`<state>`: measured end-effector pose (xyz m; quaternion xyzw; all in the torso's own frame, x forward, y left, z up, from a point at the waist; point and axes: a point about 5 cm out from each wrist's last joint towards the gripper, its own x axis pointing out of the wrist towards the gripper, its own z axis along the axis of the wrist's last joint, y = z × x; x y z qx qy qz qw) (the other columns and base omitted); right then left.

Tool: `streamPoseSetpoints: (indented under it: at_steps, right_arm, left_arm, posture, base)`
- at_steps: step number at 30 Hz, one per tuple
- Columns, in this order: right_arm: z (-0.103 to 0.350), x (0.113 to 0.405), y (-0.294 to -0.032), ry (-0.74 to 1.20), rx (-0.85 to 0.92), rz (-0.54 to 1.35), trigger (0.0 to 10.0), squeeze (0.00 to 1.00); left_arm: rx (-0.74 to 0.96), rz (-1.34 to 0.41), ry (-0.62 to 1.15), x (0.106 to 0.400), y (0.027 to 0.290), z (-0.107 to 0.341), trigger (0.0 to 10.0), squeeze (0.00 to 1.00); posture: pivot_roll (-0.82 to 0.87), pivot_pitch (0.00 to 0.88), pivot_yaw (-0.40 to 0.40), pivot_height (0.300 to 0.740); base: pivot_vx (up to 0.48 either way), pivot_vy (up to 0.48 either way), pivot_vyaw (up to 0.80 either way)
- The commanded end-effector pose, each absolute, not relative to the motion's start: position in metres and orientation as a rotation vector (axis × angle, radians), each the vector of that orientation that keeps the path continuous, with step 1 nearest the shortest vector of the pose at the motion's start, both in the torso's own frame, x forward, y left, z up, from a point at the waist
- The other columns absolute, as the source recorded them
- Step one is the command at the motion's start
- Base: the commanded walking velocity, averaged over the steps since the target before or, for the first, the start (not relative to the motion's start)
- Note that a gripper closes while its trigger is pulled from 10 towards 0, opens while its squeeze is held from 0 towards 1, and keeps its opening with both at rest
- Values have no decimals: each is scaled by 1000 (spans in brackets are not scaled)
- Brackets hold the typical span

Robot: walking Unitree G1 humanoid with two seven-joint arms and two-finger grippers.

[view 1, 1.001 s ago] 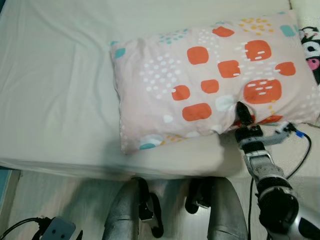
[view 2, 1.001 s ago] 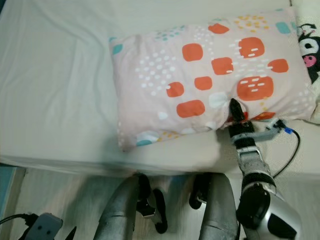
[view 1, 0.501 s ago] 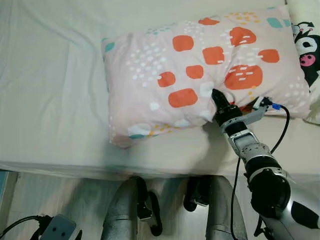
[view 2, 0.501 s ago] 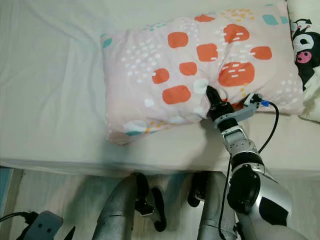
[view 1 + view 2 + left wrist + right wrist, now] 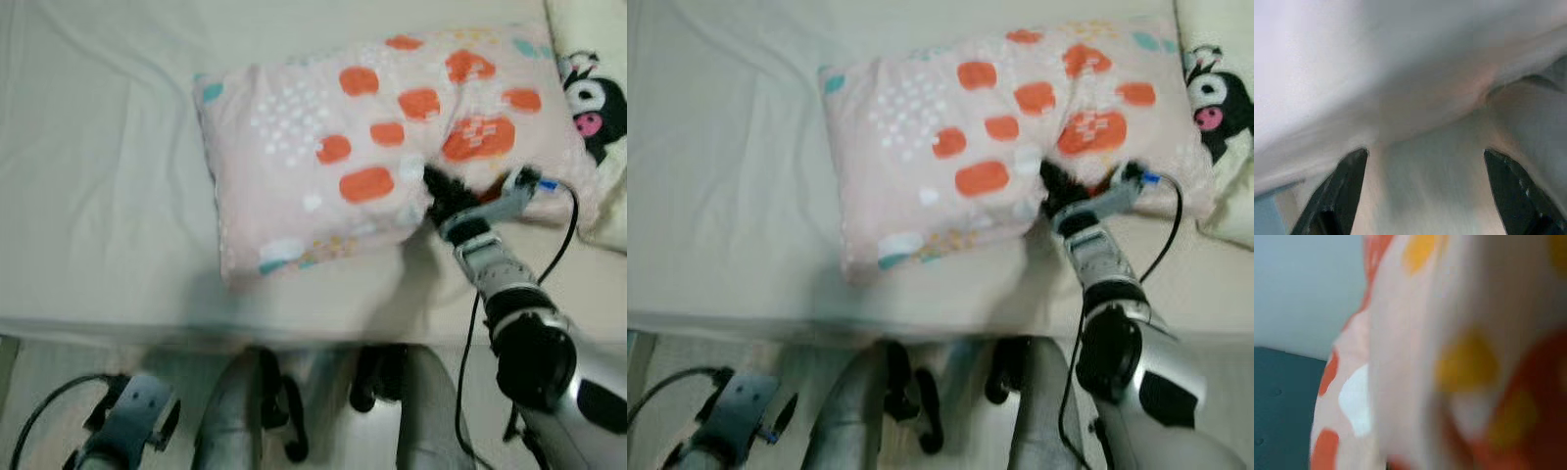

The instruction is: Clean up the room

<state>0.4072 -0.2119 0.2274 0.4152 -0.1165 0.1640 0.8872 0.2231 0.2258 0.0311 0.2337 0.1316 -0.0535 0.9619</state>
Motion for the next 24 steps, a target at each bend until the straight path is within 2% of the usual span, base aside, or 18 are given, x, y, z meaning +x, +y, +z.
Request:
streamPoseSetpoints:
  at_steps: [1,2,3,6,7,10,12,13,15,21,24]
  right_arm:
    - [227,409,-205,-234,827,335,0,0]
    - [227,412,-189,-217,763,334,0,0]
    - [226,412,-182,-209,733,339,0,0]
    - [225,413,-175,-209,727,360,0,0]
    - [220,410,-155,-210,723,449,0,0]
    - [217,408,-146,-226,725,498,0,0]
    - [193,396,-120,-168,688,598,0,0]
    - [193,396,-120,-168,688,598,0,0]
    - [163,382,-108,-86,671,621,0,0]
    - [129,364,-103,12,660,588,0,0]
    - [97,349,-101,113,582,550,0,0]
  left_arm:
    - [468,-112,340,213,225,14,10000,0]
    - [442,-101,301,237,216,19,10000,0]
    - [433,-98,288,245,213,21,10000,0]
    - [420,-89,277,254,210,24,10000,0]
    - [392,-62,249,273,207,32,10000,0]
    - [383,-48,232,281,206,36,10000,0]
    - [380,-1,193,301,208,49,10000,0]
    - [380,-1,193,301,208,49,10000,0]
    - [357,59,183,315,215,57,10000,0]
    - [303,122,220,320,222,55,10000,0]
    - [288,130,305,312,220,36,10000,0]
  posture:
    - [137,356,23,631]
    - [109,296,19,631]
    - [109,296,19,631]
    - [95,263,18,631]
    - [59,210,17,631]
    - [59,210,17,631]
    - [8,132,5,640]
    - [8,132,5,640]
    - [-22,93,-3,650]
    - [-54,47,-9,664]
    - [-68,3,-12,678]
  base:
    - [0,0,0]
    - [0,0,0]
    - [0,0,0]
    - [0,0,0]
    - [0,0,0]
    - [0,0,0]
    - [0,0,0]
    - [0,0,0]
    - [0,0,0]
    - [0,0,0]
    - [0,0,0]
